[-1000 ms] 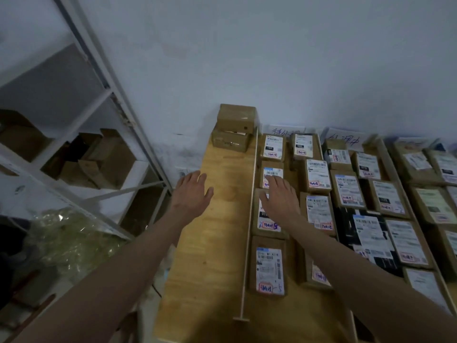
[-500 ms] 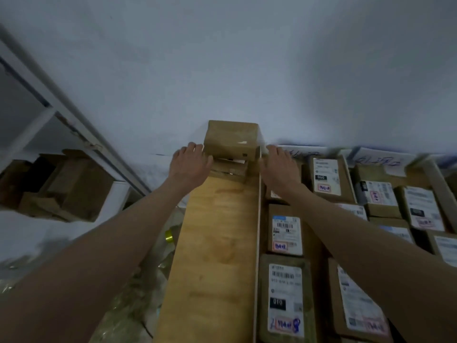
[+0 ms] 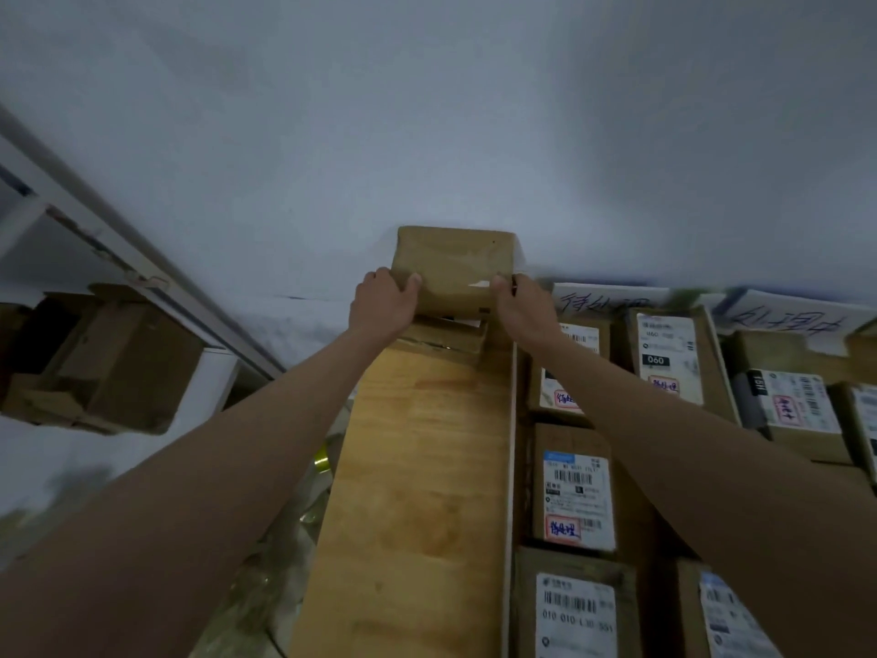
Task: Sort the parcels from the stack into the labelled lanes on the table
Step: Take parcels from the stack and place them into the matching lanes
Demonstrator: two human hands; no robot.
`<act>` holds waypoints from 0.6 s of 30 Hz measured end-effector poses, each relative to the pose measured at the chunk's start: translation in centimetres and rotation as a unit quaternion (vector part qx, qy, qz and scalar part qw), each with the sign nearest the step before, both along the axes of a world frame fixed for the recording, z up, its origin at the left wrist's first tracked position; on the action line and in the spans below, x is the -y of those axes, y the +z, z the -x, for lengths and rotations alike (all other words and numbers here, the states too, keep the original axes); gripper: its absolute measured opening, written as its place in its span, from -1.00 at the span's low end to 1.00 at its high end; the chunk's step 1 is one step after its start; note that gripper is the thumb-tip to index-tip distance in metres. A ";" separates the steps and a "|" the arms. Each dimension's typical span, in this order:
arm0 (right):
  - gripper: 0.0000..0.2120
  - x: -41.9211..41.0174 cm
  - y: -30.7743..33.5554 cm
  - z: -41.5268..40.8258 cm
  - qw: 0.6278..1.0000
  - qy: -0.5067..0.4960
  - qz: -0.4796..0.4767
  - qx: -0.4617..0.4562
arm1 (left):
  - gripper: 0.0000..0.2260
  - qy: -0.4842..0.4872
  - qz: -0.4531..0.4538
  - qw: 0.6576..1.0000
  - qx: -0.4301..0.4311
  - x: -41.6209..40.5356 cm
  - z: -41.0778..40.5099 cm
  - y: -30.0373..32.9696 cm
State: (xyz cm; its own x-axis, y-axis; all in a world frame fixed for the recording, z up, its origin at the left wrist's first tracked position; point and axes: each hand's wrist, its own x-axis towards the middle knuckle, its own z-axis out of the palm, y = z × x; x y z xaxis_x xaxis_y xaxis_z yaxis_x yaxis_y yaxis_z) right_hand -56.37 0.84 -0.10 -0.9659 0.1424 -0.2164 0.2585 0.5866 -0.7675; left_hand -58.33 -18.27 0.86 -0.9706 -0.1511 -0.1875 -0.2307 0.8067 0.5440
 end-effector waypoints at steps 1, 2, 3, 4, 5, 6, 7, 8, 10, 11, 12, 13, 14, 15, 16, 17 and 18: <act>-0.60 -0.1 0.6 -0.5 1.000 -0.002 0.003 -0.004 | -0.48 0.001 -0.005 1.000 -0.002 -0.1 -0.5 0.4; -0.61 -0.3 1.2 -1.0 1.000 -0.003 0.009 -0.014 | -0.48 0.002 -0.012 1.000 -0.006 0.0 -1.0 1.0; -0.62 -0.3 1.9 -1.7 1.000 -0.003 0.014 -0.023 | -0.50 0.001 -0.021 1.000 -0.012 0.0 -1.7 1.6; -0.63 -0.3 2.6 -2.5 0.999 -0.003 0.018 -0.030 | -0.51 -0.001 -0.033 0.999 -0.020 0.2 -2.6 2.3; -0.65 -0.3 3.4 -3.4 0.999 -0.005 0.023 -0.034 | -0.52 -0.002 -0.048 0.998 -0.028 0.3 -3.6 3.1; -0.67 -0.2 4.0 -4.6 0.999 -0.007 0.031 -0.039 | -0.53 -0.003 -0.068 0.997 -0.033 0.6 -4.8 3.9; -0.68 -0.1 4.7 -5.9 0.998 -0.011 0.040 -0.044 | -0.53 -0.003 -0.091 0.995 -0.036 1.0 -6.2 4.5; -0.69 0.1 5.6 -7.4 0.997 -0.015 0.053 -0.049 | -0.52 -0.003 -0.110 0.993 -0.036 1.4 -7.6 5.1; -0.73 0.2 6.7 -10.5 0.996 -0.019 0.072 -0.044 | -0.41 -0.003 -0.131 0.991 -0.039 2.2 -10.8 6.3; -0.73 0.2 7.1 -12.2 0.996 -0.027 0.078 -0.032 | -0.37 -0.002 -0.139 0.990 -0.037 2.6 -12.5 6.7; -0.71 0.2 7.6 -13.8 0.995 -0.039 0.087 -0.015 | -0.36 -0.003 -0.150 0.988 -0.034 2.8 -14.2 7.2; -0.66 0.2 7.9 -15.4 0.994 -0.051 0.094 0.005 | -0.38 -0.008 -0.164 0.986 -0.030 3.1 -16.0 7.7; -0.62 0.2 8.4 -16.9 0.993 -0.059 0.102 0.027 | -0.40 -0.016 -0.177 0.984 -0.023 3.3 -17.8 8.1; -0.59 0.1 8.8 -18.3 0.991 -0.064 0.110 0.050 | -0.41 -0.029 -0.186 0.982 -0.016 3.5 -19.5 8.5; -0.57 0.0 9.4 -19.7 0.987 -0.069 0.123 0.072 | -0.39 -0.045 -0.189 0.981 -0.010 3.8 -21.0 8.8; -0.55 -0.1 9.9 -20.9 0.982 -0.078 0.141 0.095 | -0.37 -0.067 -0.187 0.980 -0.012 4.0 -22.4 9.0; -0.53 -0.2 10.4 -22.1 0.978 -0.086 0.154 0.115 | -0.36 -0.090 -0.183 0.979 -0.019 4.3 -23.5 9.1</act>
